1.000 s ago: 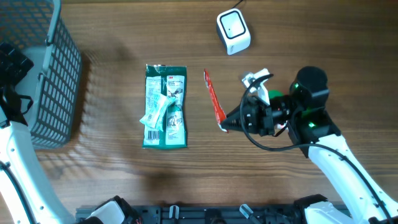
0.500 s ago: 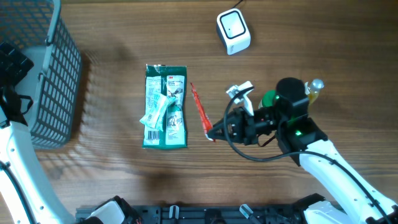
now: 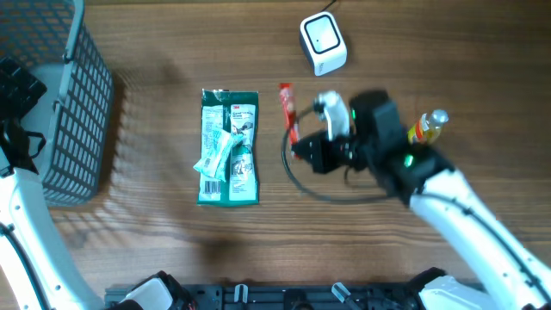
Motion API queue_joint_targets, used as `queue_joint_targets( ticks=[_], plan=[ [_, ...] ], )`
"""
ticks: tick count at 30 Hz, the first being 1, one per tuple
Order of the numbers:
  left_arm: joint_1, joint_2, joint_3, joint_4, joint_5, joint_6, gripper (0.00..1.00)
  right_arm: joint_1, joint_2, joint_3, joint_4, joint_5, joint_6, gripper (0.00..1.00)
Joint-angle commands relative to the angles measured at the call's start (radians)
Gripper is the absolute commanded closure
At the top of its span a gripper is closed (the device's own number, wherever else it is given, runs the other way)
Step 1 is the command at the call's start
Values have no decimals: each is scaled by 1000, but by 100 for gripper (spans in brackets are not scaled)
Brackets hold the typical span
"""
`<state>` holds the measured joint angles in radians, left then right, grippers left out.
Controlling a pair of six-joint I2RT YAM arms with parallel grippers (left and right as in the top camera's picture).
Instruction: Scan the item barcode
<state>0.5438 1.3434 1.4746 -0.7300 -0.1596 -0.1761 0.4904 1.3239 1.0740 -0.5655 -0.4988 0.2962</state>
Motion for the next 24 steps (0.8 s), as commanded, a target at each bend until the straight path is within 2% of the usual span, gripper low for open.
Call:
queue_joint_targets(
  ticks=[1,4,7,13,18,24],
  plan=[
    [4,-2,6,3,6,19,0,4,145,414,-279,210,-193,96],
    [4,-2,6,3,6,19,0,4,315,693,-518,306,-245,96],
    [4,-2,6,2,5,19,0,4,489,888,-632,390,-297,96],
    [4,-2,6,3,5,19,0,-19,717,922,-463,661,-297,96],
    [4,-2,6,2,5,18,0,-90,862,922,-328,644,-293,96],
    [4,-2,6,3,5,19,0,-207,955,921,-264,385,-295,96]
  ],
)
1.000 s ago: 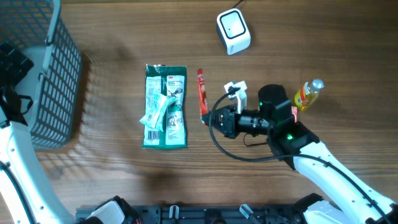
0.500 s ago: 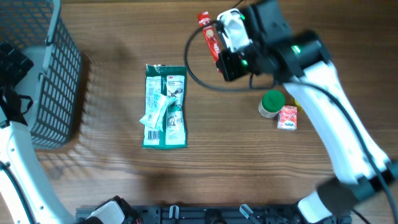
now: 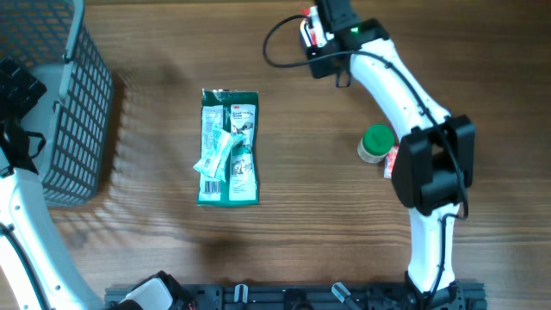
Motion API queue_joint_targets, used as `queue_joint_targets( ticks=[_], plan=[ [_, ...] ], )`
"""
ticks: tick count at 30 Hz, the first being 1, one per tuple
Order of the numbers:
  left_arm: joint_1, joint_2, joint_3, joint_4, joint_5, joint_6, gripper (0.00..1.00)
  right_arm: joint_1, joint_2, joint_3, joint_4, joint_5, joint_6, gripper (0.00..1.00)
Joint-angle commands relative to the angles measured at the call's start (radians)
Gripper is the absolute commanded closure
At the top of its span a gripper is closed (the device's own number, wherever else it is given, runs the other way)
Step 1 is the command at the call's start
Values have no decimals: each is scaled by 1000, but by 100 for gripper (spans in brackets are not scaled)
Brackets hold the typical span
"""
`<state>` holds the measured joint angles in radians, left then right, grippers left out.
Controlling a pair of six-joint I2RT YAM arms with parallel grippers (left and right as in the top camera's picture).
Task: Scan the item barcode
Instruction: 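Hold the stick packet in front of the white scanner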
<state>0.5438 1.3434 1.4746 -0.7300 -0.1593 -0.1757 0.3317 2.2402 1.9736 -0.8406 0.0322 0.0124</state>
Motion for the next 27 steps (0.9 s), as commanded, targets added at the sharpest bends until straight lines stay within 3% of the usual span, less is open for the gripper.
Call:
queue_joint_targets(
  ticks=[1,27],
  plan=[
    [4,-2,6,3,5,18,0,-65,48,21,13,-169,-8,96],
    [4,-2,6,2,5,18,0,-86,103,14,31,-190,12,96]
  ],
)
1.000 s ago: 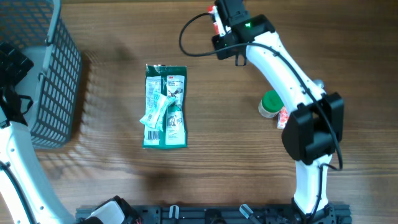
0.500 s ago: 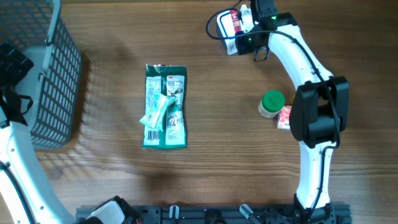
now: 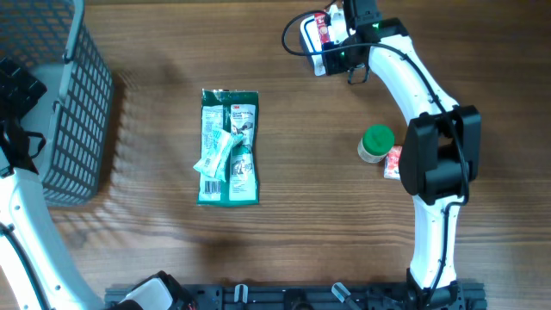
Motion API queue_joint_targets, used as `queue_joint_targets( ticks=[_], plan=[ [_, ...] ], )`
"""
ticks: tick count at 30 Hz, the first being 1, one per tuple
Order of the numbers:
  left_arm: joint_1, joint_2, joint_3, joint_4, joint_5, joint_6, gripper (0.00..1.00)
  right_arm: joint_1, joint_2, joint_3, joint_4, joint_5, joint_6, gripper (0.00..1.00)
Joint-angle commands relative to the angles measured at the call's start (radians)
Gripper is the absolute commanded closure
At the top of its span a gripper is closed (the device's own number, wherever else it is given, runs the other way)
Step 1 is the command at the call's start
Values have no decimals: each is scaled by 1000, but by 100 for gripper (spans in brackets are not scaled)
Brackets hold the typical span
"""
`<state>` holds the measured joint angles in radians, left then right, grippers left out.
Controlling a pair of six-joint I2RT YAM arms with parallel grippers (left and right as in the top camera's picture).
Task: Scan the item barcode
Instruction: 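Hold the stick packet in front of the white scanner, then lower the stick packet beside the green-capped jar and open the right gripper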
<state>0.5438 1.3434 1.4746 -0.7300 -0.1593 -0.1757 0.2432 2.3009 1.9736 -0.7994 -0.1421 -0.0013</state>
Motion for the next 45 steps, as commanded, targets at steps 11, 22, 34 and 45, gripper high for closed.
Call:
queue_joint_targets(
  ticks=[11,22,34,45],
  plan=[
    [4,-2,6,2,5,18,0,-1,-42,15,-64,-16,32,96],
    [4,-2,6,3,5,18,0,3,-232,2,-512,-47,270,96],
    [4,-2,6,2,5,18,0,42,-230,-134,-656,-50,240,96],
    [4,-2,6,3,5,18,0,143,-230,-137,-695,-9,266,96]
  ],
)
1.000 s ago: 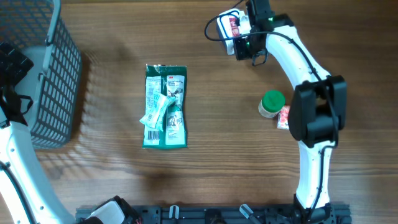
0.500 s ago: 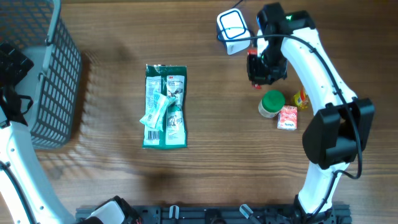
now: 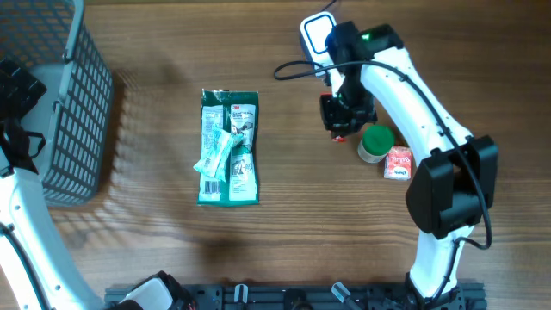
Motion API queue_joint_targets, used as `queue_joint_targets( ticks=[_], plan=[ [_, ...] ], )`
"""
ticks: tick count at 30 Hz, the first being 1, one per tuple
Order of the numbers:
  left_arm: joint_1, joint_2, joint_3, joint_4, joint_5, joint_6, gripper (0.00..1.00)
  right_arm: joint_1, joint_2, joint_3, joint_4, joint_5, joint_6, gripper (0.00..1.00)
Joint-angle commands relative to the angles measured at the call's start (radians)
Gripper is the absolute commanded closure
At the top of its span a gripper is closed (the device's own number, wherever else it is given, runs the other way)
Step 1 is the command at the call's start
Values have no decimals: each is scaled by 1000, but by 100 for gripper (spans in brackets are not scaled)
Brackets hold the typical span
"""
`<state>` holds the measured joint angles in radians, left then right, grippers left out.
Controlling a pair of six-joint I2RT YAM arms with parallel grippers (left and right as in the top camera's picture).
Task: Scan the item barcode
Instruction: 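Lower the stick packet beside the green-capped jar and open the right gripper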
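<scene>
The white barcode scanner (image 3: 317, 33) stands at the back of the table. My right gripper (image 3: 339, 129) is in front of it, lowered towards the wood just left of a green-lidded jar (image 3: 375, 141). A bit of the slim red stick packet (image 3: 338, 136) shows at its tips, so it looks shut on the packet; most of the packet is hidden under the gripper. My left arm (image 3: 15, 120) rests at the left edge by the basket, and its fingers cannot be made out.
A green packet bundle (image 3: 228, 146) lies mid-table. A small red box (image 3: 399, 162) sits right of the jar. A grey mesh basket (image 3: 73, 103) fills the far left. The right arm's black cable (image 3: 297, 69) loops near the scanner.
My right gripper has left the scanner and now sits lower on the table beside the green-lidded jar, with the red packet still at its tips. The left arm is unchanged.
My right gripper was first at the red stick packet lying on the table right of the green bundle. At the two following moments it held the packet up against the scanner at the back. Now it is down by the jar.
</scene>
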<state>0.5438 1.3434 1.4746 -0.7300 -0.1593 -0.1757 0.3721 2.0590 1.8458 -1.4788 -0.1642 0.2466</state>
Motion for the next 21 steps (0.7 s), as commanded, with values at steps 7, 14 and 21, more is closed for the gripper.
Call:
queue_joint_targets(
  ticks=[7,14,21],
  plan=[
    [4,-2,6,3,5,18,0,-2,-62,-9,-63,237,127,96],
    [4,-2,6,3,5,18,0,-66,-122,-12,-130,281,120,96],
    [4,-2,6,3,5,18,0,-156,-122,-22,-130,317,127,96]
  ],
)
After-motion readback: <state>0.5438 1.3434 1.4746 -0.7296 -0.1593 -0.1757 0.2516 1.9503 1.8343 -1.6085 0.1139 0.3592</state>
